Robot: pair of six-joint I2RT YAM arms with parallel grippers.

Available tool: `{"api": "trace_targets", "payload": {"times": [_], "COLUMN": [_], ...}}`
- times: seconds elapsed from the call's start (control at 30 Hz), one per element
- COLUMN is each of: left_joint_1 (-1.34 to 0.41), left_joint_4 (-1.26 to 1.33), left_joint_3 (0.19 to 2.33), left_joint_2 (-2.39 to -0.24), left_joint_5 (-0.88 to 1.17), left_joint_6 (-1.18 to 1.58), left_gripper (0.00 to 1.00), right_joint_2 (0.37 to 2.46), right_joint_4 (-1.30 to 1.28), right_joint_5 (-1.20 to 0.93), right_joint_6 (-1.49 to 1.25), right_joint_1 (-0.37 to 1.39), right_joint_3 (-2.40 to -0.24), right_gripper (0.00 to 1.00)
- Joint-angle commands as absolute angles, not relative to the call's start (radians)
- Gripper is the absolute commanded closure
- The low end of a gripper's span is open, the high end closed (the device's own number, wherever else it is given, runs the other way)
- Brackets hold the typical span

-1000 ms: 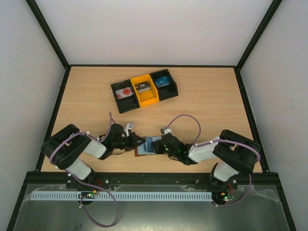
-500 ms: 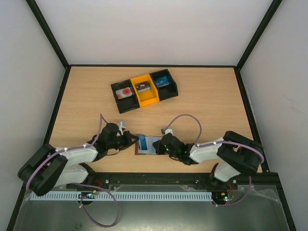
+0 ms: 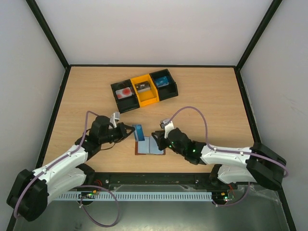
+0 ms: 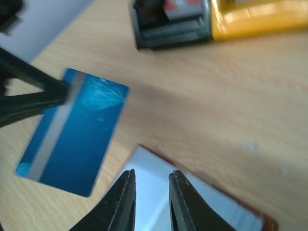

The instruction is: Take the credit cards out of the card holder

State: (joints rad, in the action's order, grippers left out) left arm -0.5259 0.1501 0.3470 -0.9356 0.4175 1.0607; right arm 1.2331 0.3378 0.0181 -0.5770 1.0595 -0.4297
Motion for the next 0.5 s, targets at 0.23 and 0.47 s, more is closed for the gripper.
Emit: {"api": "trace_targets", "payload": {"times": [0.23, 0.47], "left_joint_1": [-0.466, -0.449], "left_joint_4": [0.047, 0.074], "left_joint_3": [0.424, 0.416], "left_joint_2": [-0.796, -0.765], "left_joint_5": [0.603, 0.673], "left_joint_6": [1.122, 1.220], "left_gripper": [0.97, 0.97], "right_joint_2": [1.078, 1.094], "right_joint_4": [0.814, 0.868], "right_joint_5": [-0.012, -0.074], "right_joint_6": [0.264, 0.537], "right_joint_1": [1.129, 1.136], "right_joint_3": [-0.257, -0.245], "right_gripper": [0.80, 0.73]}}
